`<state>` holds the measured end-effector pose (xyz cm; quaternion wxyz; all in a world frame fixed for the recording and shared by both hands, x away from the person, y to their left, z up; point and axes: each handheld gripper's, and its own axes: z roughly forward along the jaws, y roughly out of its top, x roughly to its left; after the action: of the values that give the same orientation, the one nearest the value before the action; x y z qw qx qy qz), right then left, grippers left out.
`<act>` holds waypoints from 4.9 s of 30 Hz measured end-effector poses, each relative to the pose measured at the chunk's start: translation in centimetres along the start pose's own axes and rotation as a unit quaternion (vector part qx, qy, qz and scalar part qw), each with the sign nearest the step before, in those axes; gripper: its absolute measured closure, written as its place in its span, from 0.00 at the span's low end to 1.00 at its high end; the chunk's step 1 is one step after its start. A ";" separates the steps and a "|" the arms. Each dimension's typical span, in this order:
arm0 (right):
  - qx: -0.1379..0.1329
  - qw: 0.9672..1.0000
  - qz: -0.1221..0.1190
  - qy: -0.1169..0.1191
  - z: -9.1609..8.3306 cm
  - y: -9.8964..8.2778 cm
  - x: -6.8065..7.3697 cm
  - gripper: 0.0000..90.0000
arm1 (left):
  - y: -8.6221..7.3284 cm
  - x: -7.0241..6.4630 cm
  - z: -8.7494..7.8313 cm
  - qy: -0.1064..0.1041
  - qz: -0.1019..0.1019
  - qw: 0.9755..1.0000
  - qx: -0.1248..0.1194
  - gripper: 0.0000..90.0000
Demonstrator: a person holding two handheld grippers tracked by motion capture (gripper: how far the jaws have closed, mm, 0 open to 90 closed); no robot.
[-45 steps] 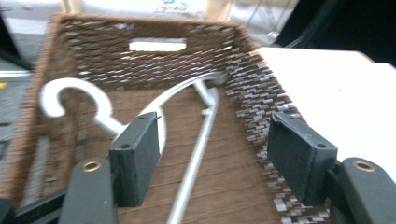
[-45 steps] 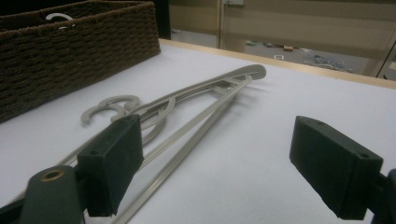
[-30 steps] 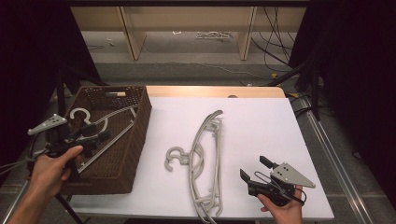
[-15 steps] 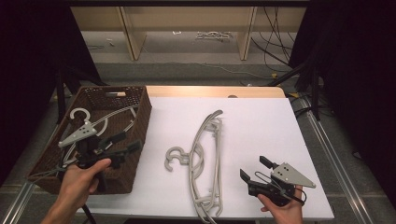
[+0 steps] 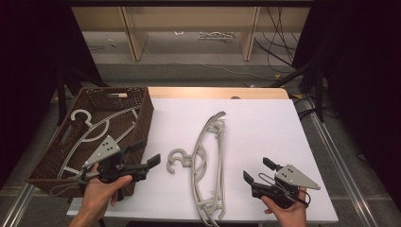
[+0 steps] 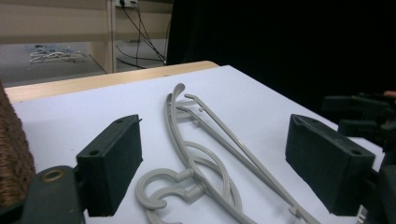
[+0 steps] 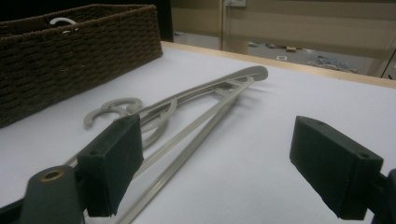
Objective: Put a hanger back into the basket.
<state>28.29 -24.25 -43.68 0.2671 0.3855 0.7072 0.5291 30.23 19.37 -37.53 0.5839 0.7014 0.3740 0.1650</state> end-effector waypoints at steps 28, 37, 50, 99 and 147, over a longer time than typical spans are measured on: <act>0.002 1.000 -0.005 0.008 0.1 0.1 0.6 0.20 | -5.1 -1.0 7.7 -0.023 -0.030 0.987 0.158 0.26; 0.006 1.000 0.003 0.012 0.2 0.1 0.7 0.20 | -6.7 -1.7 12.0 -0.035 -0.031 0.967 0.249 0.39; 0.016 1.000 -0.001 0.010 0.0 0.1 0.7 0.20 | -7.7 -0.9 14.6 -0.046 -0.075 0.950 0.299 0.55; 0.017 1.000 0.000 0.011 0.0 0.2 0.8 0.21 | -5.5 -1.0 14.3 -0.103 -0.225 0.952 0.178 0.89; 0.018 1.000 -0.003 0.012 0.0 0.2 0.8 0.21 | 8.0 3.9 5.3 -0.030 -0.122 0.990 0.065 0.88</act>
<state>27.92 -23.56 -43.48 0.2529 0.3818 0.7209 0.5202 39.06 18.17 -32.21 0.5639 0.6918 0.4486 0.0465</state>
